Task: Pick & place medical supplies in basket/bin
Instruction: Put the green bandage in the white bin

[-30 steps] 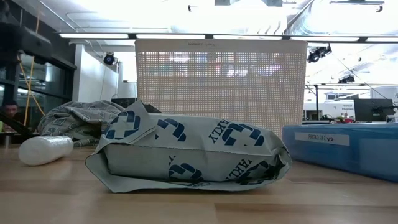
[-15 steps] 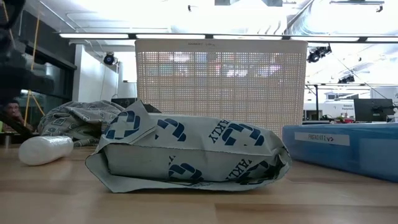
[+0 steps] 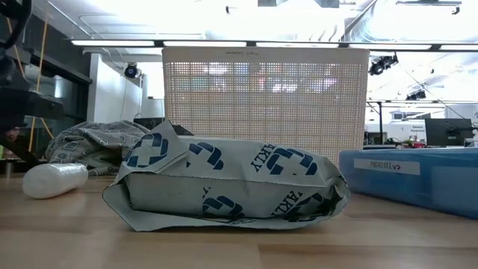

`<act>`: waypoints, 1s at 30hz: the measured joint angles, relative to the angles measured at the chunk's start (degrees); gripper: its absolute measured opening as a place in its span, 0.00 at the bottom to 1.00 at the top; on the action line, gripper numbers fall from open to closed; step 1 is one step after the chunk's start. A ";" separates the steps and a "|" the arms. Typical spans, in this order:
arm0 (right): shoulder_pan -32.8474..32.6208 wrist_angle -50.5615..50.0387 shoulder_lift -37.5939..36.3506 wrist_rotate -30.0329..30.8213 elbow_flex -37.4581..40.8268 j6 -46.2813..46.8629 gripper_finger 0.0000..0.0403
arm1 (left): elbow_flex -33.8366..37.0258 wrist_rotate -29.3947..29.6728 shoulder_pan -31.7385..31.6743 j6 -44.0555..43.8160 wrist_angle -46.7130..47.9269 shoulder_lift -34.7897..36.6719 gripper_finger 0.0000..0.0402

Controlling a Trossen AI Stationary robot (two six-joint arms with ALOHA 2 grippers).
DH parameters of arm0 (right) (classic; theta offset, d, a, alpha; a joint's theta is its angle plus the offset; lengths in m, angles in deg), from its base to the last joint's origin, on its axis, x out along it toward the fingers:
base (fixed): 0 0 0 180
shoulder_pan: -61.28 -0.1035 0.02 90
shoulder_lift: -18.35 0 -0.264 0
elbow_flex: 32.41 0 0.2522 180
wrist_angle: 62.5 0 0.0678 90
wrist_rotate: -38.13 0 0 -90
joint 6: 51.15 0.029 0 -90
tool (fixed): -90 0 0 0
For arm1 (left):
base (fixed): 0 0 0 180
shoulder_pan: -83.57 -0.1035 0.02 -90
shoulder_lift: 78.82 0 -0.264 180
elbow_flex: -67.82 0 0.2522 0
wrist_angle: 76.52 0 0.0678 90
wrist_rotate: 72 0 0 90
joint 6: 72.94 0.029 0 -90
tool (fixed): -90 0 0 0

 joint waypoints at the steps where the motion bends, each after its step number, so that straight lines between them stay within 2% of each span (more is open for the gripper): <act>1: 0.08 0.00 0.00 0.01 0.00 0.00 0.69 | 0.01 0.01 0.01 0.00 0.08 -0.01 0.72; 7: 0.88 0.00 0.02 0.03 0.00 -0.67 0.69 | 0.04 0.04 0.00 0.00 0.10 -0.09 0.67; 16: 2.00 0.00 0.00 0.16 0.00 -1.66 0.69 | 0.04 0.25 -0.04 0.01 -0.02 -0.20 0.37; 19: 2.36 0.01 0.01 0.49 0.00 -1.90 0.69 | 0.04 0.10 -0.04 0.10 0.17 -0.21 0.30; 30: 2.52 0.00 0.02 5.70 0.00 -3.64 0.69 | -2.99 2.28 0.15 0.64 4.64 -0.65 0.28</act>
